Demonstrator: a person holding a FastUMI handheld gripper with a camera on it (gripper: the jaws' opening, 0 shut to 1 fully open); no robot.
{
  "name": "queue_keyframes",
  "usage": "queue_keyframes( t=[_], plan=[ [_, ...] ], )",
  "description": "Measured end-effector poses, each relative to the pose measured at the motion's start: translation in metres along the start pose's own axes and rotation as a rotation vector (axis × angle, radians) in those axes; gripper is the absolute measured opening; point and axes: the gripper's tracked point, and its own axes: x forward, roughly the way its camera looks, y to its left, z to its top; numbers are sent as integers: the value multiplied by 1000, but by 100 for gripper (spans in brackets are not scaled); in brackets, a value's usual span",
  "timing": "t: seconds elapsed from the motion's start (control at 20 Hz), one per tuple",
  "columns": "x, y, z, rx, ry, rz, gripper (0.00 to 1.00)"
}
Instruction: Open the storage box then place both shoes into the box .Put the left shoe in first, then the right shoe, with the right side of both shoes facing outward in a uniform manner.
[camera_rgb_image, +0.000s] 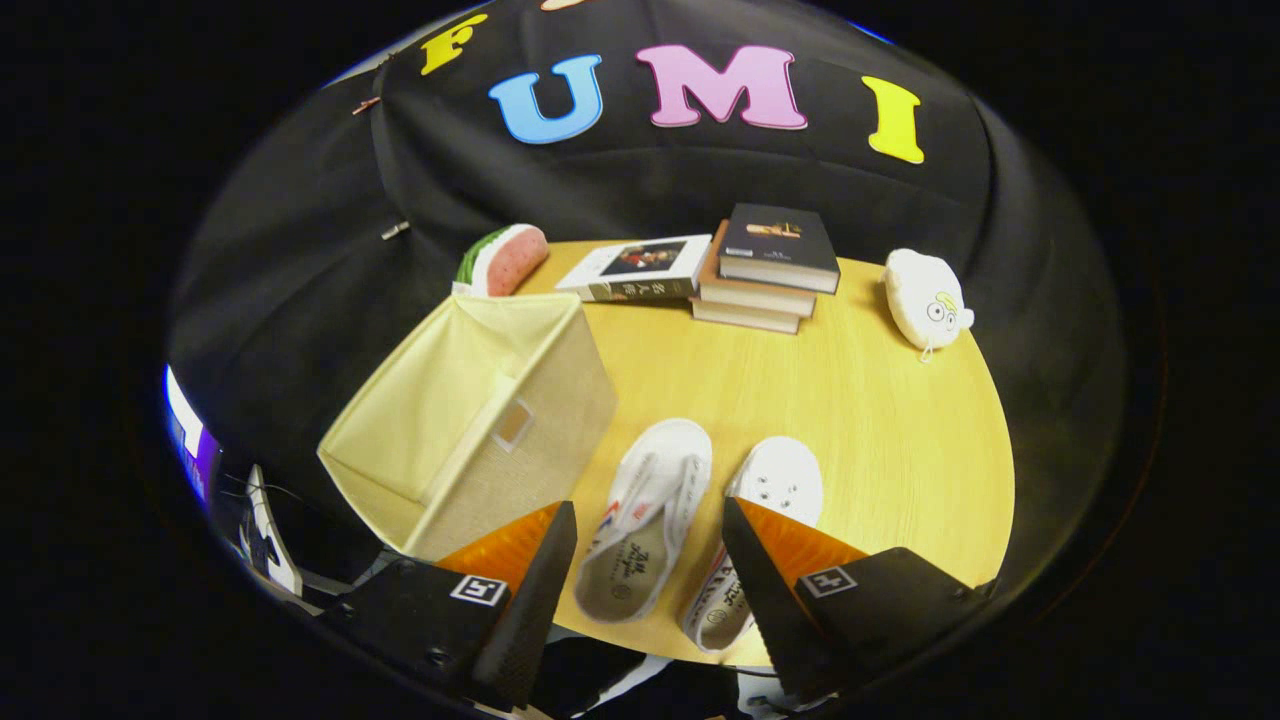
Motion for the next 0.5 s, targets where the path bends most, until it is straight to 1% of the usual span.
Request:
queue_keyframes(
  t=[0.1,0.25,0.4,0.45,0.5],
  plan=[
    [16,-7,-21,-19,46,-15,82],
    [39,-14,-40,-40,95,-36,71],
    [63,-17,-50,-70,126,-51,66],
    [70,-17,-50,-66,131,-58,63],
    [78,-17,-51,-54,130,-67,63]
  ],
)
